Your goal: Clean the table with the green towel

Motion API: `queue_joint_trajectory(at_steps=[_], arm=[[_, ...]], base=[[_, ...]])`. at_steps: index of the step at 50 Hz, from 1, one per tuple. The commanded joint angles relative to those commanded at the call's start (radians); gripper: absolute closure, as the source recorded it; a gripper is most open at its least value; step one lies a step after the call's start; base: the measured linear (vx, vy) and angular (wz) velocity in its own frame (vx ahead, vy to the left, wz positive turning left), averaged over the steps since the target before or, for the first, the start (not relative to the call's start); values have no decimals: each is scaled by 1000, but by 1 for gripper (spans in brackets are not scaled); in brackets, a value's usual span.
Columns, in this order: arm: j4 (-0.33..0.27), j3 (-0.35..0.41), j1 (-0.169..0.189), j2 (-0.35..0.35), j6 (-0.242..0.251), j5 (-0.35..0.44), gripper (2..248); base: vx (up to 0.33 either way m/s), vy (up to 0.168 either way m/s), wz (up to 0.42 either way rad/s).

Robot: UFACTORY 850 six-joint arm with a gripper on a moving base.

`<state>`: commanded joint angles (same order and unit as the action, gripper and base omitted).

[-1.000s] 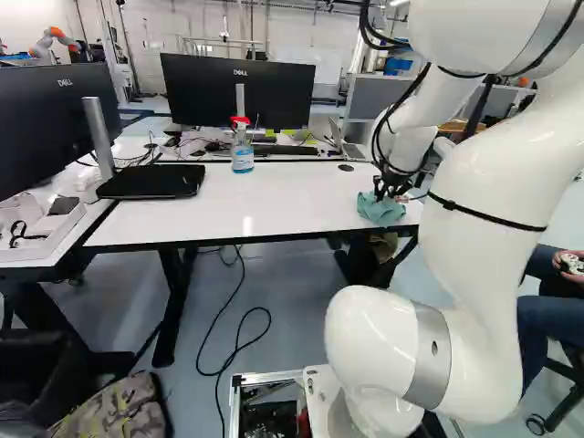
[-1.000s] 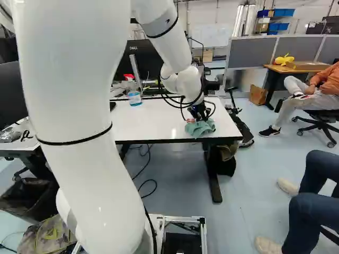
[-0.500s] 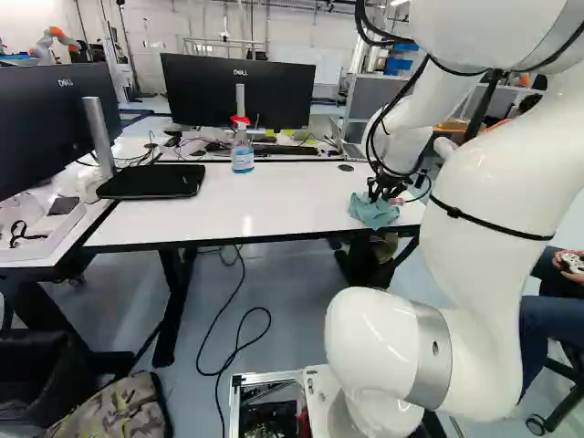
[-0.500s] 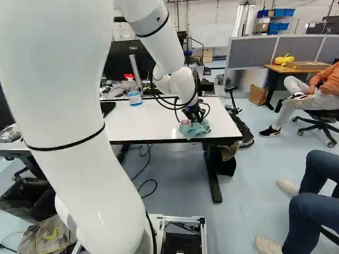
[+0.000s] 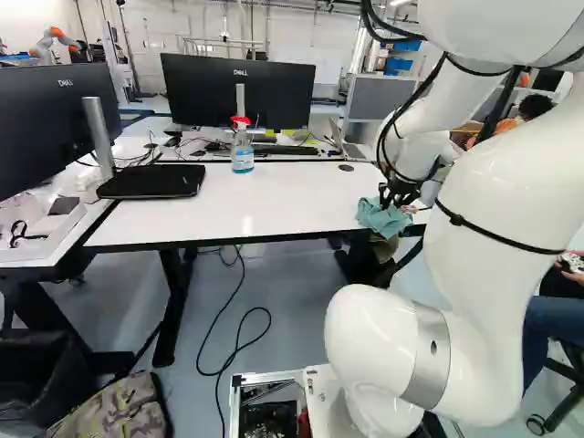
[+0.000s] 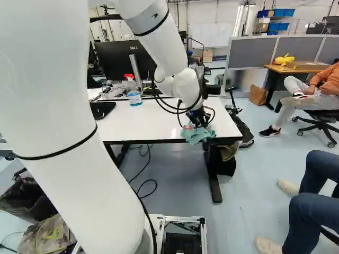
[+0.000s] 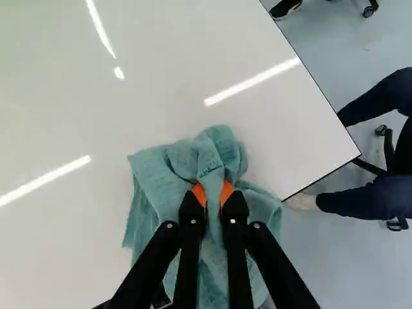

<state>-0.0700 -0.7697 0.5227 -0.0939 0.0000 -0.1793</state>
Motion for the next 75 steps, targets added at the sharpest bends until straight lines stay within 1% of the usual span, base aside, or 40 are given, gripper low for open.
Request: queue_joint_trajectory(at_steps=[18, 27, 37, 50, 56, 75], arm=[[0, -61, 53, -55, 0, 0, 207], [0, -103, 61, -91, 0, 0, 207], [0, -141, 42, -124, 0, 0, 207], [0, -172, 2, -151, 0, 0, 207], [0, -167, -17, -146, 0, 0, 207], [0, -118, -73, -105, 0, 0, 207]], base=[[0, 0, 0], [0, 0, 0], [0, 0, 0], [0, 0, 0], [0, 0, 0], [0, 0, 0]])
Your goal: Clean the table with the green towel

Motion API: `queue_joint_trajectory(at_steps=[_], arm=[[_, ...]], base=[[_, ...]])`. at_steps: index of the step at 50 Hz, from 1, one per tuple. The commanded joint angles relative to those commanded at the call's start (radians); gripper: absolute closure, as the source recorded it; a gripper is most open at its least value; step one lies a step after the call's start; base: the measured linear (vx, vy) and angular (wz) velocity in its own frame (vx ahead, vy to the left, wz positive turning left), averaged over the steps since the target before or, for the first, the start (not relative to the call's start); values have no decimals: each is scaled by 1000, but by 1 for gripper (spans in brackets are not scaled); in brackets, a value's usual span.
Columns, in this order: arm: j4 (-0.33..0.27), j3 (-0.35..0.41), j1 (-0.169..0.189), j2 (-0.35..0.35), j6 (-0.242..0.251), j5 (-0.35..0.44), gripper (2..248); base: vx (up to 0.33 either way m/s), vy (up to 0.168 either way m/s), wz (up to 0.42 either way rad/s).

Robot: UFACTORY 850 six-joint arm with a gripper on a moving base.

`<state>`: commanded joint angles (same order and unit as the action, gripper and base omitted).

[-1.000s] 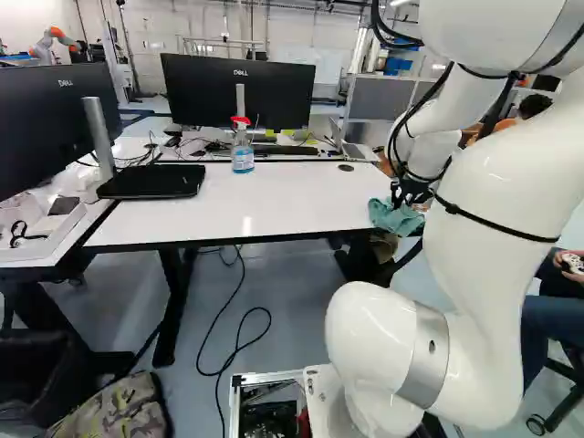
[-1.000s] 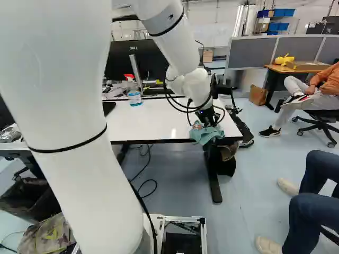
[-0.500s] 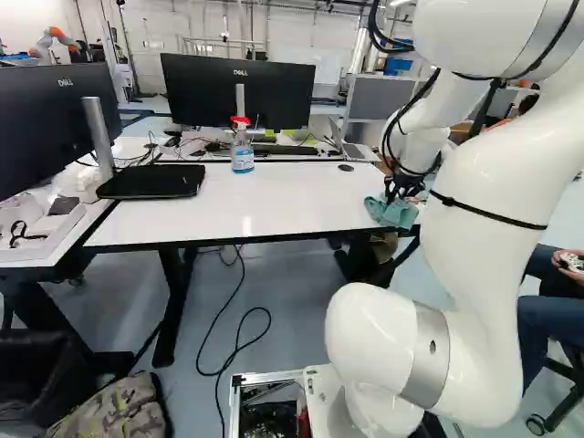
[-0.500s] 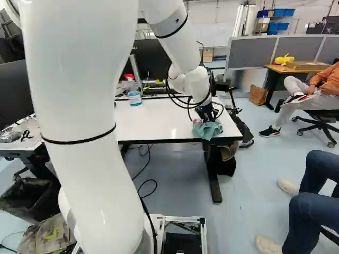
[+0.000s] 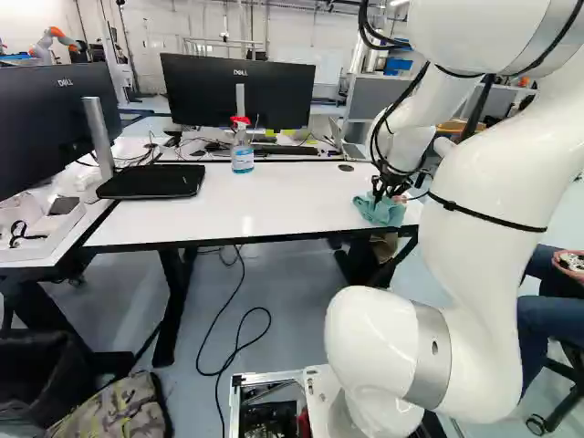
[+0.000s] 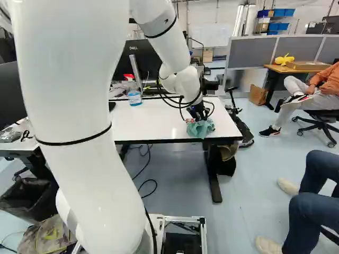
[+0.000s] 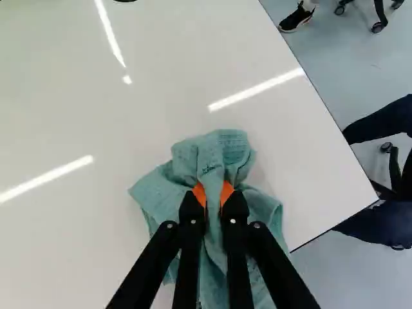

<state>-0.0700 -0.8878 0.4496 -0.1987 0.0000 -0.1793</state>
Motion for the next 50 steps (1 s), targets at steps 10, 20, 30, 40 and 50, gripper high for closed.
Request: queue_joint_trajectory(at_steps=[10, 20, 30, 40, 50], arm=[[0, 41, -17, 36, 0, 0, 207], [0, 82, -1, 72, 0, 0, 207], [0, 95, 32, 84, 0, 0, 207], [0, 75, 64, 65, 0, 0, 207], [0, 46, 94, 40, 0, 0, 207]], base=[[0, 0, 0], [0, 0, 0], [0, 0, 0], [0, 0, 0], [0, 0, 0]])
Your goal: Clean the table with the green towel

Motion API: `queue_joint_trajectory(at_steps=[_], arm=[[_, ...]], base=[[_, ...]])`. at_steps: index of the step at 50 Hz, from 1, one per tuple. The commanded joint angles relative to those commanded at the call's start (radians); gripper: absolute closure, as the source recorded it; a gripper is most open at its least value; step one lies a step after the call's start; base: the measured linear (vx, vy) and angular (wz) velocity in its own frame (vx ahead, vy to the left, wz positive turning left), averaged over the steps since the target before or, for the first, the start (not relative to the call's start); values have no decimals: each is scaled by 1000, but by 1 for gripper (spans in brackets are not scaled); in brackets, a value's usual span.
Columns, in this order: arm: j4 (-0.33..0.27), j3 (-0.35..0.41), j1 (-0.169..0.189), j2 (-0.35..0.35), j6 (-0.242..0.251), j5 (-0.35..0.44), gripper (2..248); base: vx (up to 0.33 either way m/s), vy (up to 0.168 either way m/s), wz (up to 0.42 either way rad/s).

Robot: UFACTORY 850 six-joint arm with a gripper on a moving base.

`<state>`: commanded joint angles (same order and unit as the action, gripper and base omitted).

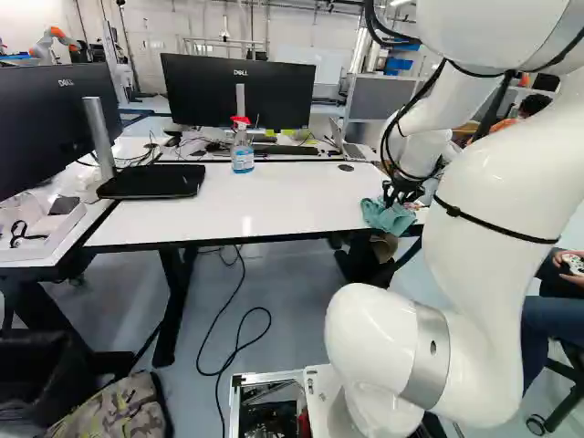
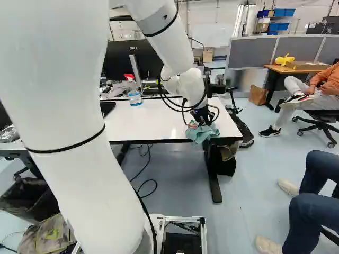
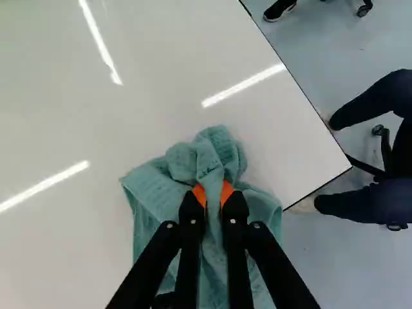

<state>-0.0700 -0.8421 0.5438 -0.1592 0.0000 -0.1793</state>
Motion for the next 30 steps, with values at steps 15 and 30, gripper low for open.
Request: queue_joint_trajectory(at_steps=[15, 30], arm=[[0, -17, 1, -13, 0, 0, 207], [0, -7, 0, 31, 0, -1, 207]], base=[[0, 0, 0], [0, 0, 0]])
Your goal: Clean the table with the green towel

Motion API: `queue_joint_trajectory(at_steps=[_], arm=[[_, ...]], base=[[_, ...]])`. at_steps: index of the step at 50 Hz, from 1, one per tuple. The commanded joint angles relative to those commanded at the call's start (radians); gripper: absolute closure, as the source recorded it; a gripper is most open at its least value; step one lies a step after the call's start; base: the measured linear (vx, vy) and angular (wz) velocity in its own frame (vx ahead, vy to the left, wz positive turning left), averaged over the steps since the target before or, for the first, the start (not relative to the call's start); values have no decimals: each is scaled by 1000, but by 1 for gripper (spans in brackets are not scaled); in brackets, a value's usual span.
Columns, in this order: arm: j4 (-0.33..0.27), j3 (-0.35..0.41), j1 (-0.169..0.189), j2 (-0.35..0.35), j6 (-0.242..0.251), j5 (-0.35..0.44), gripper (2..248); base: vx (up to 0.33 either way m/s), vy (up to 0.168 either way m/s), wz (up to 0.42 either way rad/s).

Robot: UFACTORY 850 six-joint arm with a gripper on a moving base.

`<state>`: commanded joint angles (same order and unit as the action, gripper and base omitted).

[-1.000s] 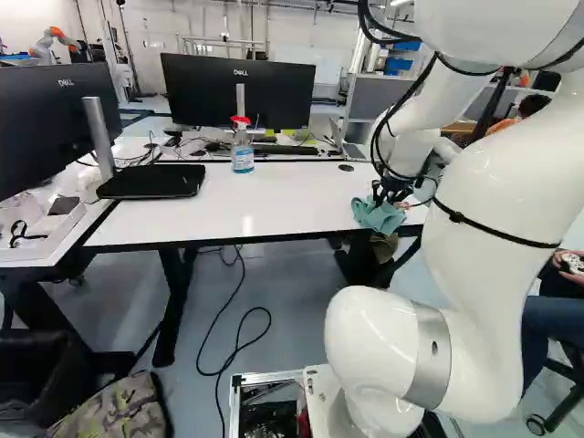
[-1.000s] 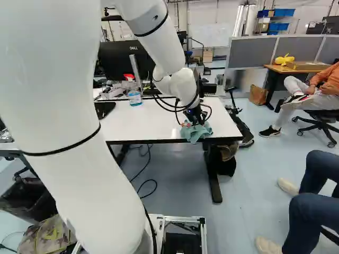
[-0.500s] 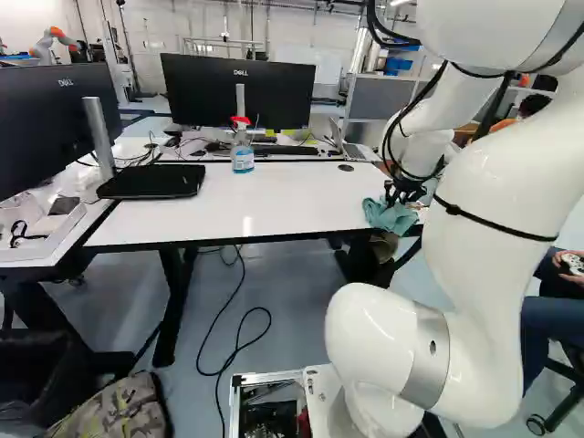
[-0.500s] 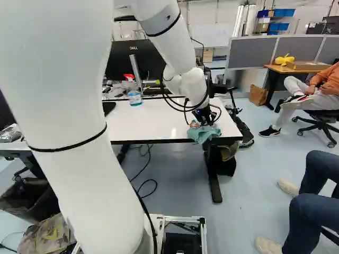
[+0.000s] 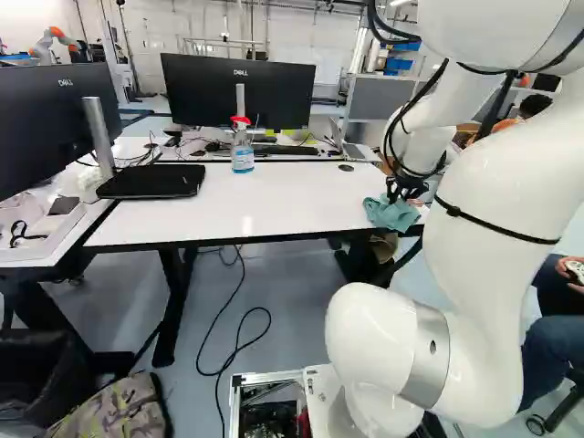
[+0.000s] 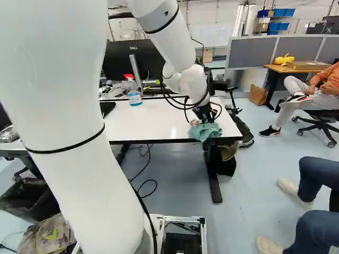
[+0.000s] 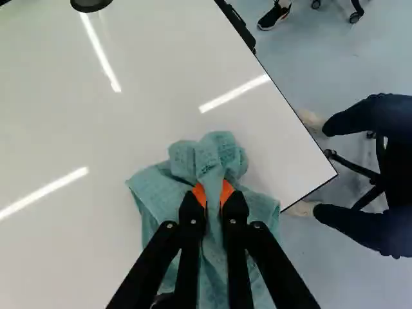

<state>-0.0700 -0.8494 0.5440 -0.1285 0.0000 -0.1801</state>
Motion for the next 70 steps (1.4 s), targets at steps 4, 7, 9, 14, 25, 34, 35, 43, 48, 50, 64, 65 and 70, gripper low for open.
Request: queue_joint_trajectory(at_steps=[4, 7, 9, 14, 25, 34, 35, 43, 48, 50, 64, 65, 70], arm=[[0, 3, -1, 13, 0, -3, 207], [0, 6, -3, 23, 0, -6, 207], [0, 7, -4, 29, 0, -9, 207], [0, 11, -11, 45, 0, -19, 207], [0, 11, -35, 75, 0, -55, 207], [0, 6, -64, 94, 0, -104, 207], [0, 6, -67, 96, 0, -111, 207], [0, 10, -88, 122, 0, -164, 207], [0, 13, -98, 139, 0, -198, 207], [0, 15, -102, 146, 0, -212, 207], [0, 17, -135, 188, 0, -290, 207], [0, 14, -139, 186, 0, -291, 207], [0, 0, -156, 171, 0, -291, 207]], base=[[0, 0, 0], [0, 0, 0], [0, 0, 0], [0, 0, 0], [0, 0, 0], [0, 0, 0], [0, 0, 0], [0, 0, 0], [0, 0, 0], [0, 0, 0], [0, 0, 0], [0, 0, 0], [0, 0, 0]])
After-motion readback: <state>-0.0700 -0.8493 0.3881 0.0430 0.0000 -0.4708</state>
